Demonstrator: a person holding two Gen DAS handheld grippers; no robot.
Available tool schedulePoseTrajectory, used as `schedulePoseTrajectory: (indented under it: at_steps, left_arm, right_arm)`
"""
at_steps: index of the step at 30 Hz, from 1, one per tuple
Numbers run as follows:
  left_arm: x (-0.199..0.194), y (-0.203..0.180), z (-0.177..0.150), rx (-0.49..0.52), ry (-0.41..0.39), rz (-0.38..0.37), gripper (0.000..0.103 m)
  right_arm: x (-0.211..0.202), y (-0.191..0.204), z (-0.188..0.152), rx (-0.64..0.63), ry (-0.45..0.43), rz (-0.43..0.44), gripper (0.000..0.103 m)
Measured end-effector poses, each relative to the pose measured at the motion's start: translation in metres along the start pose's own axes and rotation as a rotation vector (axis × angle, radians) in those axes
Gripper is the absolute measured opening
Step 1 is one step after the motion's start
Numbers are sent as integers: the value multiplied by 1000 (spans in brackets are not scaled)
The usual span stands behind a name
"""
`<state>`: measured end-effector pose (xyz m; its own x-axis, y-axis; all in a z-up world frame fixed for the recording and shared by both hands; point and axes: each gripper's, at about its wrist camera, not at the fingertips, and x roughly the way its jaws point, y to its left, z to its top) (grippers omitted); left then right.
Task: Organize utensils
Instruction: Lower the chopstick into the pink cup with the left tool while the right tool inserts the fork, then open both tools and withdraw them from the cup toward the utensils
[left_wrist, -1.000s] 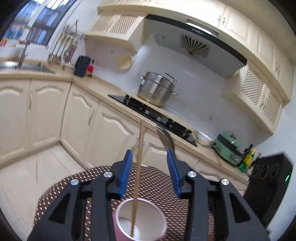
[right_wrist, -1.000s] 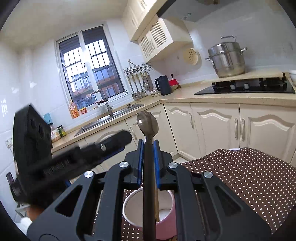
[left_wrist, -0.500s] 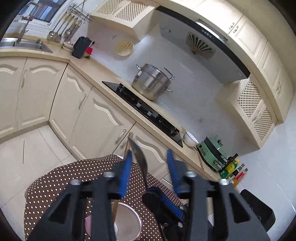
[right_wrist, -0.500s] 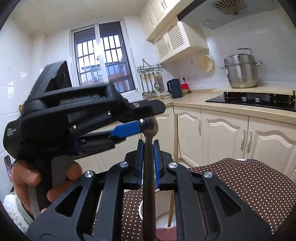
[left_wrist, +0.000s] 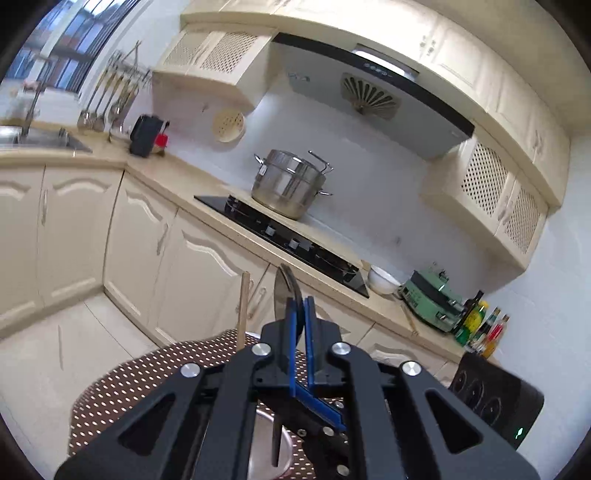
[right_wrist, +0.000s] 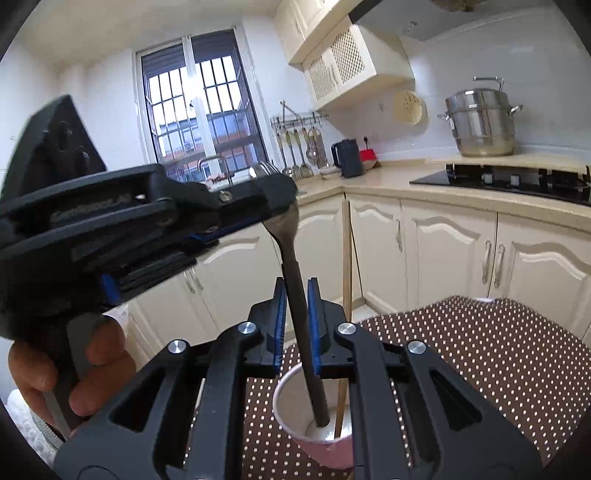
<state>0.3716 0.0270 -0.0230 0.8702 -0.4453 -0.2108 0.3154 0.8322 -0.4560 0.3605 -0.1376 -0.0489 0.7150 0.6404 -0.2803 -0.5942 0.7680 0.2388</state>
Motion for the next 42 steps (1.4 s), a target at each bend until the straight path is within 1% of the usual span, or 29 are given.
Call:
schedulePoseTrajectory:
  at_steps: [1,3,4,5,6,7,10,13,15,16,17,18,21,24,26,28,31,33,34,38,40,42]
  left_arm:
    - [-2,-3,-2,17,-3,8,4]
    - [-4,-5,-7,20,4,8,4]
    - [-5,-5,-9,15,11,8,4]
    - [-6,-5,-11,12,16,9,4]
    - [-7,-5,-14,10,24,15,4]
    - [-8,-6,-18,12,34,23,4]
    - [-11,-10,-28,35,55,46,4]
    - [-15,-14,-37,42,76,58,6]
    - [-20,-18,-41,48,84,77,26]
    - [-22,-19,-42,49,87,86,46]
    - [-26,-21,-44,52,80,102,51]
    - [-30,-23,-45,61,74,111,51]
    - [-38,-31,-49,103,90,153,54]
    - [-49,-38,-50,122,89,160,56]
    - [-57,-41,-51,125,89,170,61]
    - [-65,-44,-52,132,87,174,62]
    - [-77,-49,-54,140,89,191,65]
    - [-84,-53,-58,156,97,209,68]
    - [-86,-55,-63,166,109,213,71]
    - [-94,-58,-76,182,142,232,72]
    - [-100,-59,-82,182,148,220,72]
    - [-105,-61,-85,192,149,221,72]
  right_arm:
    - [-1,0,-1,3,5,-3,14]
    - [-3,-3,-5,20,24,-13,18]
    - [-4,-4,-6,26,28,-17,24]
    - [-7,-5,-9,34,34,-22,33]
    - [-9,-6,-10,40,36,-27,39]
    - [-13,-7,-13,43,34,-36,49]
    - [-19,-6,-16,42,50,-63,49]
    - [-27,-5,-19,40,64,-113,50]
    - [-33,-4,-19,45,64,-137,52]
    - [-36,-5,-19,50,63,-148,52]
    - [-41,-5,-19,58,62,-169,53]
    - [-44,-6,-19,65,61,-181,54]
    - [-55,-9,-19,87,60,-208,54]
    - [-68,-6,-18,97,55,-224,55]
    - [-75,-2,-19,90,57,-231,56]
    - [-83,2,-20,85,58,-237,56]
    - [-96,11,-22,67,63,-249,58]
    - [-102,14,-24,62,71,-253,58]
    - [-107,15,-26,61,76,-257,58]
    - [-119,20,-35,46,99,-292,59]
    - [-123,20,-40,44,115,-323,59]
    - [-128,19,-48,46,126,-328,59]
